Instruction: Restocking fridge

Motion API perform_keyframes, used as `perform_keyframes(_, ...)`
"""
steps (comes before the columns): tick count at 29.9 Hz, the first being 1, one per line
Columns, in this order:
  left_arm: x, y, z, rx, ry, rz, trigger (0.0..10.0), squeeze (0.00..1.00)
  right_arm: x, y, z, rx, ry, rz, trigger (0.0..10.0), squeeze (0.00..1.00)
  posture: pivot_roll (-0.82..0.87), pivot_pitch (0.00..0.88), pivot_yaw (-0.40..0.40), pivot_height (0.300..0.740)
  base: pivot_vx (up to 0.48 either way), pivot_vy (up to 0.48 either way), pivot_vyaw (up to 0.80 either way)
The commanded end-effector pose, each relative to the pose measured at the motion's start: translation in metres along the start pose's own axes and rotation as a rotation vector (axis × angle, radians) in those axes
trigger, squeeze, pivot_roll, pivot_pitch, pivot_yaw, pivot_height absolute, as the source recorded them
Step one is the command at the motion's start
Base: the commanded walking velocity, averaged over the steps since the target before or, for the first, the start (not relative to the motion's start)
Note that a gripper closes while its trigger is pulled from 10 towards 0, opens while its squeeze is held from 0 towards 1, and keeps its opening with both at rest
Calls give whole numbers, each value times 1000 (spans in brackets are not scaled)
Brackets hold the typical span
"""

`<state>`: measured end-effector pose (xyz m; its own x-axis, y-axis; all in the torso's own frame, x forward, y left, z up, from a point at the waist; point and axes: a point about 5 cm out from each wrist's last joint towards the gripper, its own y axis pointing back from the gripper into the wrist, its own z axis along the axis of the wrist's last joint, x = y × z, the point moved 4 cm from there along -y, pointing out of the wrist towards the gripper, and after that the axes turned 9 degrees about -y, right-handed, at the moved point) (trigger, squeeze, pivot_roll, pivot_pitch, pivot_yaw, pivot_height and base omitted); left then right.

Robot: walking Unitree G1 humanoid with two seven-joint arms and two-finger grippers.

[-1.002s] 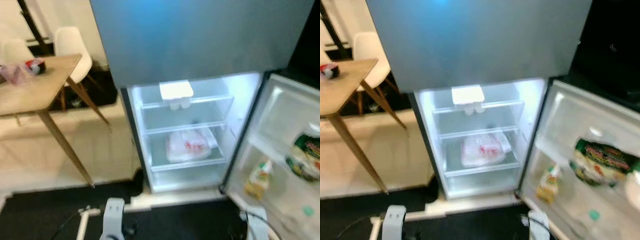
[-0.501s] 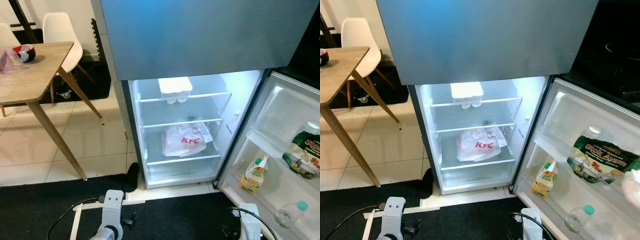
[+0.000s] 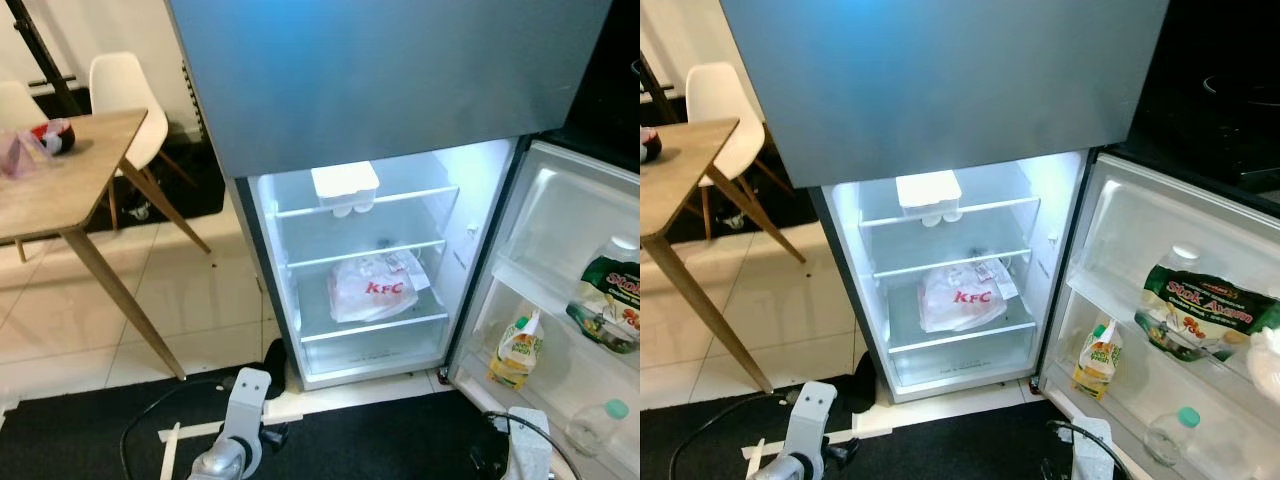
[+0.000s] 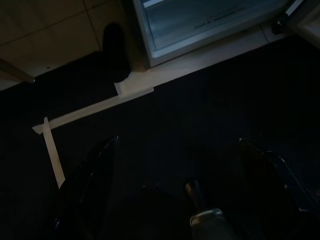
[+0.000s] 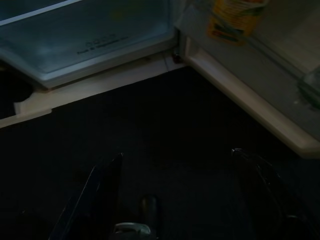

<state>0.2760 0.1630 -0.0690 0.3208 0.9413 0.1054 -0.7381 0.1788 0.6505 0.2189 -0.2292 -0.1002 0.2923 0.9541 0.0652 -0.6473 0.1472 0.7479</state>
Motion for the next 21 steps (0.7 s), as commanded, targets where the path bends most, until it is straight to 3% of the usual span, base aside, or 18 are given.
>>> perform_keyframes(1, 6, 3, -13, 51, -2, 18, 10000, 0, 3, 0, -2, 3, -2, 2, 10000, 0, -94, 0, 86, 738, 0, 0, 0)
perform_keyframes(21, -2, 5, -26, 83, 3, 39, 10000, 0, 6, -4, 13, 3, 96, 19, 10000, 0, -60, 0, -9, 738, 0, 0, 0)
